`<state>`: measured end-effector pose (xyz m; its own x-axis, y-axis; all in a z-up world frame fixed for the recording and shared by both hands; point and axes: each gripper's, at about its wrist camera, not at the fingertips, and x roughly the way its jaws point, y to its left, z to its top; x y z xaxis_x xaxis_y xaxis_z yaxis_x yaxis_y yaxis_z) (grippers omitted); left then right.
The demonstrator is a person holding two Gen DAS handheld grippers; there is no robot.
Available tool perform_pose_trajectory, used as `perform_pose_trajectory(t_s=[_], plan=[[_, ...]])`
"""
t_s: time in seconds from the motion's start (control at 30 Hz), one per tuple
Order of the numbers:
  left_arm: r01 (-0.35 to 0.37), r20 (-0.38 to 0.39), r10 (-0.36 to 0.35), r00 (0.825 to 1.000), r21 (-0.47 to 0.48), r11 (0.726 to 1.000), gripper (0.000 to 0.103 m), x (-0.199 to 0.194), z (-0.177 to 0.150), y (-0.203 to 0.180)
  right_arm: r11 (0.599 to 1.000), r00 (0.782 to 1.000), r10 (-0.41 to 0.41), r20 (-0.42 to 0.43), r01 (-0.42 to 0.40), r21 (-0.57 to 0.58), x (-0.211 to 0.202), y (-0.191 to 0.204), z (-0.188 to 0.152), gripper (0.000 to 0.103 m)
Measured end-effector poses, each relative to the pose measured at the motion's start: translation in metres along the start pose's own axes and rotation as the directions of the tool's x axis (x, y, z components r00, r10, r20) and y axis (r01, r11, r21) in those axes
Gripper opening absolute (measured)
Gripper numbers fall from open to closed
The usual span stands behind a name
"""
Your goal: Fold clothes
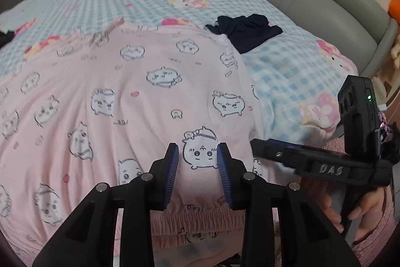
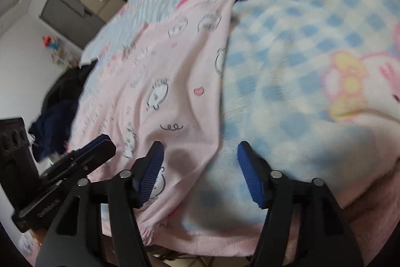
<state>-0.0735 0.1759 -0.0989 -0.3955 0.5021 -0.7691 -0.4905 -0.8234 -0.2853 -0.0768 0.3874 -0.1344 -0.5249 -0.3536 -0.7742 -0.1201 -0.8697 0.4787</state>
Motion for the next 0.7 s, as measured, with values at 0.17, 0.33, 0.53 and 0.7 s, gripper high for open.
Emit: perform_pose_trajectory(t_s=[0.17, 0.33, 0.53, 0.7], plan=[[0.000, -0.025, 0.000, 1.000, -0.009, 1.000, 0.034, 0.012, -0.006, -0.004, 0.995, 0.999, -0.034, -0.011, 0.032, -0.096, 0.010, 0.014, 0.000, 0.029], [0.002, -0.051, -0.002, 0.999, -0.007, 1.000, 0.038, 0.018, -0.009, -0.001, 0.983, 0.995, -0.049, 0.090, 0.065, -0.174, -0.018, 0.031, -0.009, 0.005], [-0.015, -0.064, 0.014, 0.998, -0.011, 1.000, 0.039, 0.025, -0.014, 0.002, 0.968, 0.979, -0.191, 0.075, 0.200, -0.154, -0.032, 0.015, -0.022, 0.003], [0.008, 0.001, -0.008, 1.000, -0.003, 1.000, 0.040, 0.009, -0.008, -0.005, 0.971, 0.970, -0.215, 0.113, 0.224, -0.080, -0.039, 0.006, -0.016, 0.003]])
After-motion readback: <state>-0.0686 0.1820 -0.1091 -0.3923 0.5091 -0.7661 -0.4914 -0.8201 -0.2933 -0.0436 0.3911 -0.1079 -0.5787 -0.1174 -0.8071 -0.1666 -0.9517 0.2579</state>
